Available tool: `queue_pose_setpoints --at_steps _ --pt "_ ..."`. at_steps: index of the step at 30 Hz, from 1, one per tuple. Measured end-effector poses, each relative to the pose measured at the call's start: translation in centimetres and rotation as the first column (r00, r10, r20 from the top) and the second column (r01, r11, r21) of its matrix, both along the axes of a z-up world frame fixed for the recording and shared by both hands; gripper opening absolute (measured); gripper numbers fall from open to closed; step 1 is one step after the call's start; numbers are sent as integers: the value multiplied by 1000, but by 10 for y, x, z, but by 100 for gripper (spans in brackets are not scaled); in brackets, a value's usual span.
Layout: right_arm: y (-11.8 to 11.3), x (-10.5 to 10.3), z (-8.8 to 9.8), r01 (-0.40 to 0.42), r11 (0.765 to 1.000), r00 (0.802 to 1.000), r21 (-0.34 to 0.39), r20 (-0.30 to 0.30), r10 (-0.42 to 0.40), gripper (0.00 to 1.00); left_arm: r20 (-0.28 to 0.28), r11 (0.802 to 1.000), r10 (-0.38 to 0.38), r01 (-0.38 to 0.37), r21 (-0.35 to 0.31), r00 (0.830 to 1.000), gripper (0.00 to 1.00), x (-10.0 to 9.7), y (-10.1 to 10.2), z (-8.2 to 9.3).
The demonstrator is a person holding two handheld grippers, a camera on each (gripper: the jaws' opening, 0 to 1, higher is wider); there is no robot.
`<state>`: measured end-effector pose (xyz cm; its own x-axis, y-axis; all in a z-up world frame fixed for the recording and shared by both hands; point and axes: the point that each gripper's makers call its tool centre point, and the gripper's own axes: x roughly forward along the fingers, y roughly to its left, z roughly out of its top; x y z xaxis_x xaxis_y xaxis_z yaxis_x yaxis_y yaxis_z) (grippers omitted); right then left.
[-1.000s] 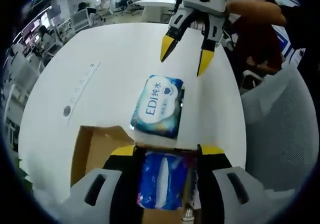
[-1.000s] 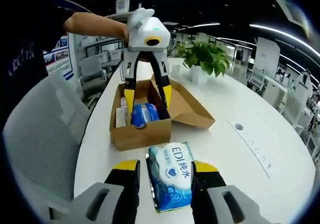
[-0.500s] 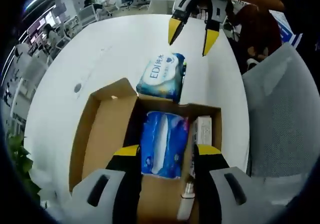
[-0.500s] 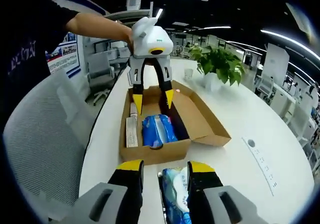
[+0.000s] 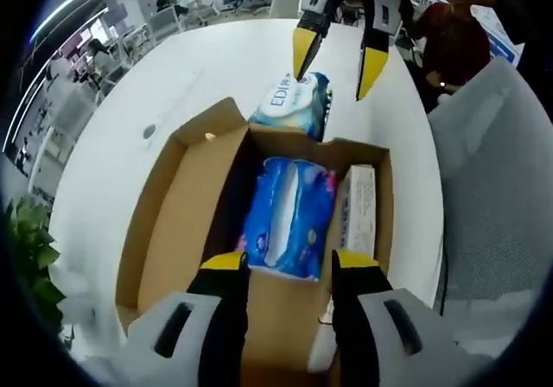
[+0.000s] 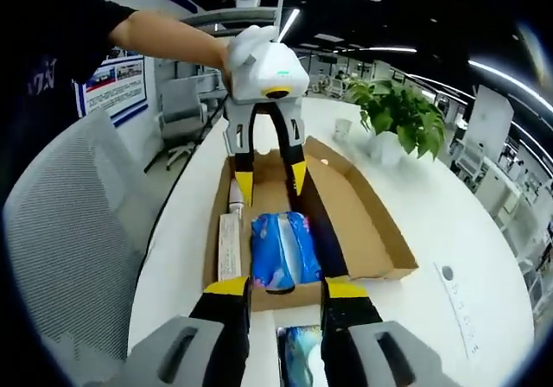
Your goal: Operate the shoe box by opening the lid, removing the specified soft item, and placing it in the target area until the item is outside and the box remains undamaged.
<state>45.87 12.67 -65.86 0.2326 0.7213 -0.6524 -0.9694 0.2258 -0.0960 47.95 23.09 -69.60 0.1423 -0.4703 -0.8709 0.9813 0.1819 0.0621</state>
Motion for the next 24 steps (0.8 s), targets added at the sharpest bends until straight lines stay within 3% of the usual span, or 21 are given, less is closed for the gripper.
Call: queue_pose_setpoints --at_steps 7,13,24 --pt "18 8 -12 8 998 999 -62 37 -6 20 53 999 33 -33 -13 998 24 8 0 -7" --pt "28 16 -23 34 995 998 -96 62 -28 16 96 998 57 -53 -42 994 23 14 -7 -10" --pt "36 19 -41 76 989 996 -130 45 -71 10 134 995 81 -71 -75 988 22 20 -19 -20"
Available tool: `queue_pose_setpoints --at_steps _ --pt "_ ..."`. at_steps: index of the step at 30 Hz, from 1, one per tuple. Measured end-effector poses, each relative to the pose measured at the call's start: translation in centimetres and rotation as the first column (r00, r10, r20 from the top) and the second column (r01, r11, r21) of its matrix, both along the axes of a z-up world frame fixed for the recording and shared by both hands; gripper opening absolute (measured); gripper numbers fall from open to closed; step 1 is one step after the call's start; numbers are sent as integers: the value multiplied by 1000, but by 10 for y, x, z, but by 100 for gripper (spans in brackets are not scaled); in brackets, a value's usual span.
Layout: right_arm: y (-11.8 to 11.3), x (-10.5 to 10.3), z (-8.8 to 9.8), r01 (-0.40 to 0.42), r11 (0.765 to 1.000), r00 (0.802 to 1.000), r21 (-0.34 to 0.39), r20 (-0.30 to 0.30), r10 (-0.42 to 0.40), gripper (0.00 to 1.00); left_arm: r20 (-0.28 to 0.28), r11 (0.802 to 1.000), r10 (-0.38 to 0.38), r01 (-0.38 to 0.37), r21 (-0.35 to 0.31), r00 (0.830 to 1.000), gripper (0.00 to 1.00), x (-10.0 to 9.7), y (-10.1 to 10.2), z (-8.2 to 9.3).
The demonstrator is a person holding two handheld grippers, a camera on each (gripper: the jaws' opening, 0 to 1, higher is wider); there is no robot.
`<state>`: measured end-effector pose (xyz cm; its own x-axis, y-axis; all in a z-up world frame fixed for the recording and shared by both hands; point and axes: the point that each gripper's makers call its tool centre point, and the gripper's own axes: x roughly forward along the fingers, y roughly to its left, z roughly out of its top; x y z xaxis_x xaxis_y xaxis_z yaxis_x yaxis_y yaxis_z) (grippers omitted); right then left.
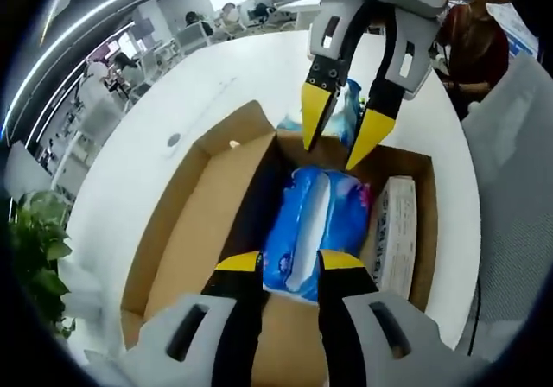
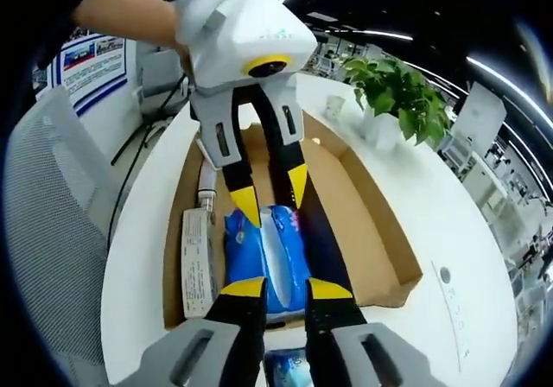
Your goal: Operate the shoe box by opening the lid, removing the specified soft item, and placing it in the target area until the item is outside and the box remains undamaged.
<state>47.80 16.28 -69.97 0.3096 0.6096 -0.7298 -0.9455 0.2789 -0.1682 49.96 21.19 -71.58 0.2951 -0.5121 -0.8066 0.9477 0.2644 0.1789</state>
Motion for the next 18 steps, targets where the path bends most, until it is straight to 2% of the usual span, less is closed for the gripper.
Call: queue_pose_setpoints --at_steps 4,9,13,16,18 --pt "3 0 -5 -3 1000 1000 -19 11 3 5 11 1000 1 -2 12 1000 21 1 -1 -6" --pt "7 -3 -14 -33 998 999 -56 20 34 4 10 1000 12 -12 14 1000 19 3 0 -10" --pt "10 2 -20 -37 995 997 -89 63 43 4 23 1000 14 -15 25 1000 17 4 2 -13" --pt "12 12 -21 -11 995 994 -101 107 22 5 36 999 32 -33 28 999 15 8 4 -14" --pt "14 14 -22 -3 995 993 -102 113 15 5 44 998 48 -50 31 998 13 11 7 -15"
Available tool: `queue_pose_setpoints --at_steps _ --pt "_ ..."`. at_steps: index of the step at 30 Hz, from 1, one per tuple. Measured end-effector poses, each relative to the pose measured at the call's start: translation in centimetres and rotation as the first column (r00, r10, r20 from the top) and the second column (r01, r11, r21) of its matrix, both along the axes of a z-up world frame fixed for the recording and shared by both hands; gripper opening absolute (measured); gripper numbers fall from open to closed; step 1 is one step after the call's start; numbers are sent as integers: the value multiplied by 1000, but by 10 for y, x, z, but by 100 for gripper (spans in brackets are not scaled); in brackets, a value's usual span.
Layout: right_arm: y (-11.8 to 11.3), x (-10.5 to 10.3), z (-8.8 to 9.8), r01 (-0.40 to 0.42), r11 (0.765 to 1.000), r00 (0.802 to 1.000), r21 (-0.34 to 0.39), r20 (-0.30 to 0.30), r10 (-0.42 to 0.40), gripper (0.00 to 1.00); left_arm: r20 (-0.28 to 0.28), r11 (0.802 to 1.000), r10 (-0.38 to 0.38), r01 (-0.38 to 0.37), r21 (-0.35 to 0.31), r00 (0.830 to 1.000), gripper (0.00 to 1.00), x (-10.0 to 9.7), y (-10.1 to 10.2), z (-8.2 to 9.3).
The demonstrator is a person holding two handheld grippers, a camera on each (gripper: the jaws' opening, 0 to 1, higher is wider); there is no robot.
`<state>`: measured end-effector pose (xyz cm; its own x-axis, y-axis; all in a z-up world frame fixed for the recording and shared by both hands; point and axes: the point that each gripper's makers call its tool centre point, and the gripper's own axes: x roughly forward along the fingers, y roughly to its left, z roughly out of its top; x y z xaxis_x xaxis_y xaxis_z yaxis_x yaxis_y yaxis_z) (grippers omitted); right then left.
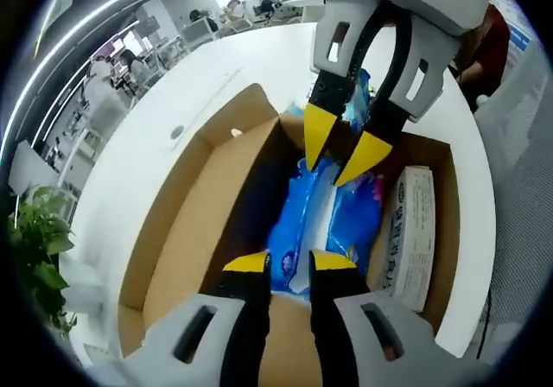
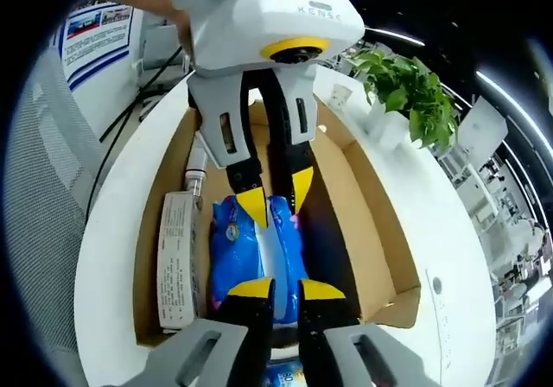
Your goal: Operate the shoe box by opening the lid, removing the specified soft item, and placing it in the target area until the item is outside and the box remains undamaged.
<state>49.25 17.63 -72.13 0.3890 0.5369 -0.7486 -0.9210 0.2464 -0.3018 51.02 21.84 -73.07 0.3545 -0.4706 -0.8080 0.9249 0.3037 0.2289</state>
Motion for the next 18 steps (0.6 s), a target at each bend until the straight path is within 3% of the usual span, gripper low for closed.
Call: queue_pose_setpoints --at_steps 4,6,7,11,18 --pt "-1 4 -9 14 999 1000 -42 -1 -14 7 -2 1000 13 -13 17 1000 10 1 3 -4" --pt "-5 9 -16 -7 992 999 -123 49 13 8 -14 1000 15 -15 10 1000 8 0 3 -5" --pt "-5 9 -20 -7 991 999 -136 46 14 8 -16 1000 16 -15 12 1000 7 0 3 -5" --pt "-8 12 -24 21 989 999 -145 41 -15 0 -20 1000 21 -21 8 1000 0 1 3 -5" --pt "-8 11 -14 77 995 997 -68 25 -76 0 -45 999 43 -44 -24 998 0 -1 5 -1"
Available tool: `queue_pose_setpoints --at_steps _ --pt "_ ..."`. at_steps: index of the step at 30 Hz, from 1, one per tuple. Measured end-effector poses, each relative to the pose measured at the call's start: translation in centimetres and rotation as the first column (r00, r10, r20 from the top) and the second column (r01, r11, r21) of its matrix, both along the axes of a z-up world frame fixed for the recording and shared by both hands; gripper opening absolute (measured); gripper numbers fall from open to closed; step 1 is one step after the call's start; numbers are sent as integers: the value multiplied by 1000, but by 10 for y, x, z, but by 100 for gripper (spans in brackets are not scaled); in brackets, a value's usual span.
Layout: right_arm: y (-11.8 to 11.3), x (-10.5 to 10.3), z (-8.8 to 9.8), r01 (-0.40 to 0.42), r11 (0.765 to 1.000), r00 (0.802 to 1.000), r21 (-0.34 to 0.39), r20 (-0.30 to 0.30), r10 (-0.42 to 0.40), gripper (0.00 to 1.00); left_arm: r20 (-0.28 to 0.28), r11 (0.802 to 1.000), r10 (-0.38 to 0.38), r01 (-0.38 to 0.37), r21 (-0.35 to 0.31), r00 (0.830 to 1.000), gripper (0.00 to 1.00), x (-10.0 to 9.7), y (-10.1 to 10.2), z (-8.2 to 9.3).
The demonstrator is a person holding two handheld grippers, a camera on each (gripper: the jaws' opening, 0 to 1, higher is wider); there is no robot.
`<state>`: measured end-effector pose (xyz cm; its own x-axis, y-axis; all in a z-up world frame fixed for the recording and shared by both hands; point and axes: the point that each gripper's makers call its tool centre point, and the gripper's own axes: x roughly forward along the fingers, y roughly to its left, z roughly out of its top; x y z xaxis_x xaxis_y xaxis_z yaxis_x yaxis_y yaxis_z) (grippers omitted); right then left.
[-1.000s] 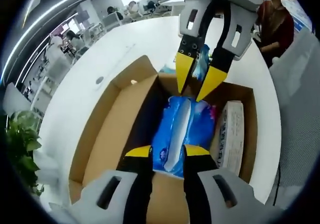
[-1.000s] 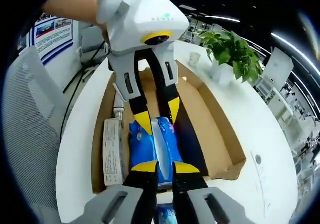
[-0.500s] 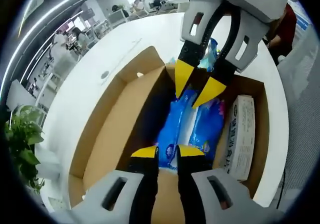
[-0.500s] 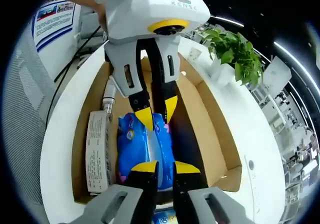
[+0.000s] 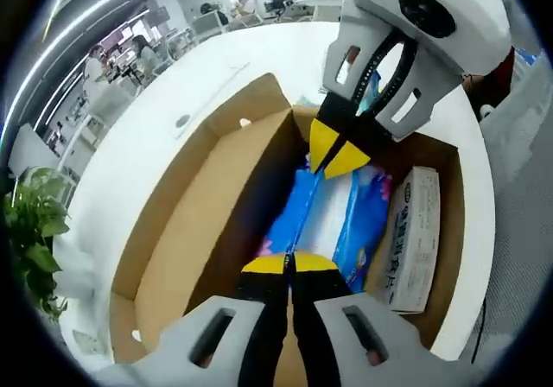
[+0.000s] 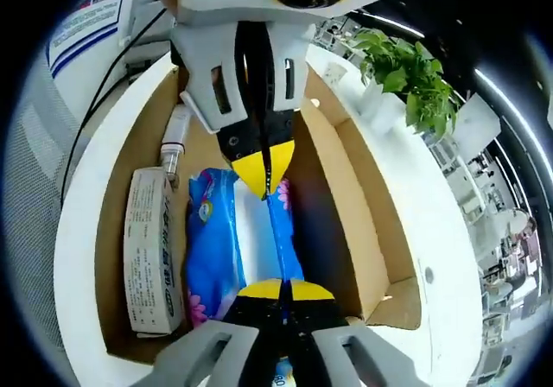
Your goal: Operate the shoe box by opening the lid, removing the specified soft item, and placing it in the target area until the item is outside and the box remains undamaged.
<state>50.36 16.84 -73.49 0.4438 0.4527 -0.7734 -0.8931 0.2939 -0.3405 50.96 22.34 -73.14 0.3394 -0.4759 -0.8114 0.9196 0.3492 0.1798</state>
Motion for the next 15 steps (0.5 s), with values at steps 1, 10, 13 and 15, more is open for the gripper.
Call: queue_pose_setpoints --at_steps 1,10,13,15 --pt "0 0 2 8 1000 1000 10 1 -8 0 1 1000 1 -1 -5 1000 0 -1 0 2" --pt "4 -2 20 31 997 999 67 8 -32 0 19 1000 3 -3 -20 1000 0 -4 4 20" --pt "6 -2 30 32 996 999 87 17 -34 0 34 1000 -2 3 -24 999 0 -7 5 30" --pt "7 -4 37 34 994 999 101 20 -37 0 35 1000 -3 4 -25 999 0 -8 6 36"
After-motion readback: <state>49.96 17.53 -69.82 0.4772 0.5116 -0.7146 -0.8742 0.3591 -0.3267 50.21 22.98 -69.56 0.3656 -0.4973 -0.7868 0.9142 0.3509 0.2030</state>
